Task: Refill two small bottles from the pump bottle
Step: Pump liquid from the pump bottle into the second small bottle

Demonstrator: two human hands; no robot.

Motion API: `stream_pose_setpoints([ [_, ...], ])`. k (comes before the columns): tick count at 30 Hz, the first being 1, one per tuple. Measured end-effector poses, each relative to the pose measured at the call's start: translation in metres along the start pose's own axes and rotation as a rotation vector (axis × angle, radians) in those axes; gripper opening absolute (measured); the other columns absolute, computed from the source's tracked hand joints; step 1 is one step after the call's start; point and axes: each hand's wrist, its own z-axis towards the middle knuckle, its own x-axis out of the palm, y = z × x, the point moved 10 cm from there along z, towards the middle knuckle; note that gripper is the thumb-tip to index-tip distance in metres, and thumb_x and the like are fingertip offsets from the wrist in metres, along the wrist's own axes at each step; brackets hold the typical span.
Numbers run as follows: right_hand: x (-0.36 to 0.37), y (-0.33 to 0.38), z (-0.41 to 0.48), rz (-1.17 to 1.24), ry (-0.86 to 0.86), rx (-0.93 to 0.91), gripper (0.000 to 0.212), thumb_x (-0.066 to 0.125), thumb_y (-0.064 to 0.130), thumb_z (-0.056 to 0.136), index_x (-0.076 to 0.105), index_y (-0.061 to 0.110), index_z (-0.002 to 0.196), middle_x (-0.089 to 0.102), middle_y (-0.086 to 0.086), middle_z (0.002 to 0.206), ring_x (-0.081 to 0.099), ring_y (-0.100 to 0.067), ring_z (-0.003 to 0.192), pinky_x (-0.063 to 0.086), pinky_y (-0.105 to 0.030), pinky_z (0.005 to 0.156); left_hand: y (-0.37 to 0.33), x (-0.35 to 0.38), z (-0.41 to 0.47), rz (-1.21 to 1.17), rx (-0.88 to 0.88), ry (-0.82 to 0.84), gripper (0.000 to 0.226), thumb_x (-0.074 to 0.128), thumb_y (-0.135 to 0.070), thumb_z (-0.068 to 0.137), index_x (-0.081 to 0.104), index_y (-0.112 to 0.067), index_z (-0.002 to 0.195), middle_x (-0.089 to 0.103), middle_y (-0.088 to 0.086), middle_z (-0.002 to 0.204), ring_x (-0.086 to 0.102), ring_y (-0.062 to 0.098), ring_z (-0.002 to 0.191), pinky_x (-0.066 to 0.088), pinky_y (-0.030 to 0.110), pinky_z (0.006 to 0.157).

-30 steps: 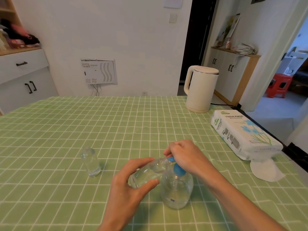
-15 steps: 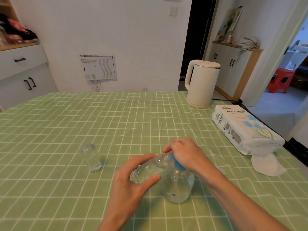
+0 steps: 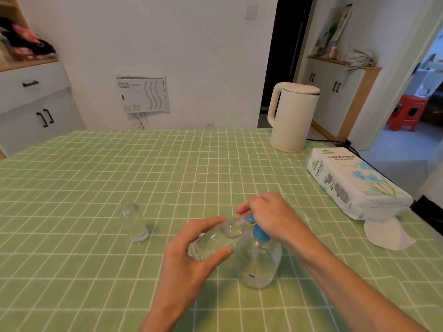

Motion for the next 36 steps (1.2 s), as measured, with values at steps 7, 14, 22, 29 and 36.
stream_pose_setpoints([
  [7, 0.004, -0.003, 0.000, -0.020, 0.000, -0.001, 0.038, 0.048, 0.024, 0.099, 0.081, 0.025, 0.080, 0.079, 0.011, 0.090, 0.073, -0.013, 0.094, 0.058, -0.044, 0.098, 0.001, 0.000, -0.001, -0.013, 0.005, -0.003, 0.051, 0.090, -0.031, 0.072, 0.075, -0.040, 0.119, 0.077, -0.017, 0.120, 0.070, 0.011, 0.117, 0.049, 0.013, 0.097],
  [14, -0.005, 0.002, 0.001, -0.034, -0.019, -0.006, 0.036, 0.050, 0.026, 0.098, 0.081, 0.021, 0.080, 0.078, 0.012, 0.084, 0.073, -0.014, 0.093, 0.056, -0.043, 0.099, -0.002, -0.003, -0.001, -0.011, 0.004, -0.016, 0.051, 0.090, -0.026, 0.072, 0.075, -0.038, 0.119, 0.077, -0.017, 0.120, 0.071, 0.008, 0.116, 0.049, 0.011, 0.096],
  [22, -0.001, -0.001, 0.002, -0.004, -0.016, -0.008, 0.037, 0.048, 0.025, 0.099, 0.080, 0.026, 0.081, 0.080, 0.010, 0.093, 0.073, -0.013, 0.097, 0.056, -0.042, 0.100, -0.002, -0.003, -0.001, 0.004, 0.009, -0.022, 0.051, 0.093, -0.022, 0.072, 0.075, -0.037, 0.118, 0.077, -0.016, 0.119, 0.071, 0.011, 0.116, 0.049, 0.012, 0.095],
  [29, 0.002, -0.004, 0.001, -0.016, -0.017, 0.007, 0.037, 0.049, 0.024, 0.099, 0.080, 0.025, 0.080, 0.078, 0.012, 0.089, 0.073, -0.014, 0.095, 0.057, -0.044, 0.099, 0.001, -0.002, -0.003, 0.021, -0.007, -0.007, 0.054, 0.094, -0.010, 0.073, 0.076, -0.036, 0.117, 0.078, -0.013, 0.119, 0.071, 0.012, 0.116, 0.050, 0.014, 0.095],
  [36, -0.007, 0.002, 0.003, -0.042, -0.042, -0.012, 0.037, 0.050, 0.025, 0.098, 0.081, 0.007, 0.090, 0.077, 0.019, 0.074, 0.074, -0.009, 0.086, 0.059, -0.043, 0.097, -0.002, -0.004, -0.002, 0.013, -0.003, -0.016, 0.054, 0.094, -0.011, 0.073, 0.076, -0.035, 0.118, 0.077, -0.016, 0.119, 0.071, 0.010, 0.116, 0.048, 0.009, 0.094],
])
